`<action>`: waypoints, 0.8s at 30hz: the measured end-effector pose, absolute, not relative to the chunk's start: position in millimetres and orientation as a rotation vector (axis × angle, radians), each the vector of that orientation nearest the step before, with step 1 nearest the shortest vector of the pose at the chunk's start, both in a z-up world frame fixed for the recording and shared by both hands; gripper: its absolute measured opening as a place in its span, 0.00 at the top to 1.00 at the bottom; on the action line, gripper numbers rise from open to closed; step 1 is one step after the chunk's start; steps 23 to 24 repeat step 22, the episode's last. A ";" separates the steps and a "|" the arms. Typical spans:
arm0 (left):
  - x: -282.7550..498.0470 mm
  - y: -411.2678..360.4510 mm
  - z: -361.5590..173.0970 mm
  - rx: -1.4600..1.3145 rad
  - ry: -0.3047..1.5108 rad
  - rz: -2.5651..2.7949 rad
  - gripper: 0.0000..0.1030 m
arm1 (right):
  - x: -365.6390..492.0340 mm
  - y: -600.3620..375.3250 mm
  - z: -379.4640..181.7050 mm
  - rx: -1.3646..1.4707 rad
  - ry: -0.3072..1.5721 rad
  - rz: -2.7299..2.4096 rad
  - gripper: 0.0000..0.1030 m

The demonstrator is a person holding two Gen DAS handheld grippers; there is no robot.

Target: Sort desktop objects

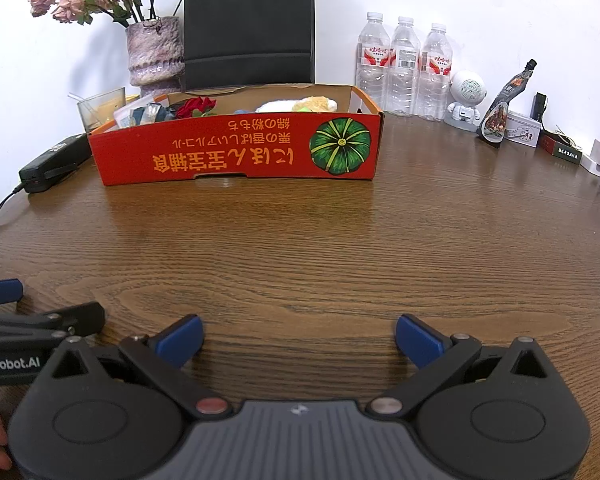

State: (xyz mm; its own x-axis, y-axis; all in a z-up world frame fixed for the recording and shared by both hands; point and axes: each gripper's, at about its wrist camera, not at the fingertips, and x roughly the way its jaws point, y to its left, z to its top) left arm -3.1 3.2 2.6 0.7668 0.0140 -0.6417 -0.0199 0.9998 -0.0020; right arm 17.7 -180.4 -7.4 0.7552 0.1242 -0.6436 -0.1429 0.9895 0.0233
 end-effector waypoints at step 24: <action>-2.9 4.4 2.5 -0.012 0.697 0.023 0.00 | 20.0 -179.9 -7.1 -0.028 0.700 0.150 0.00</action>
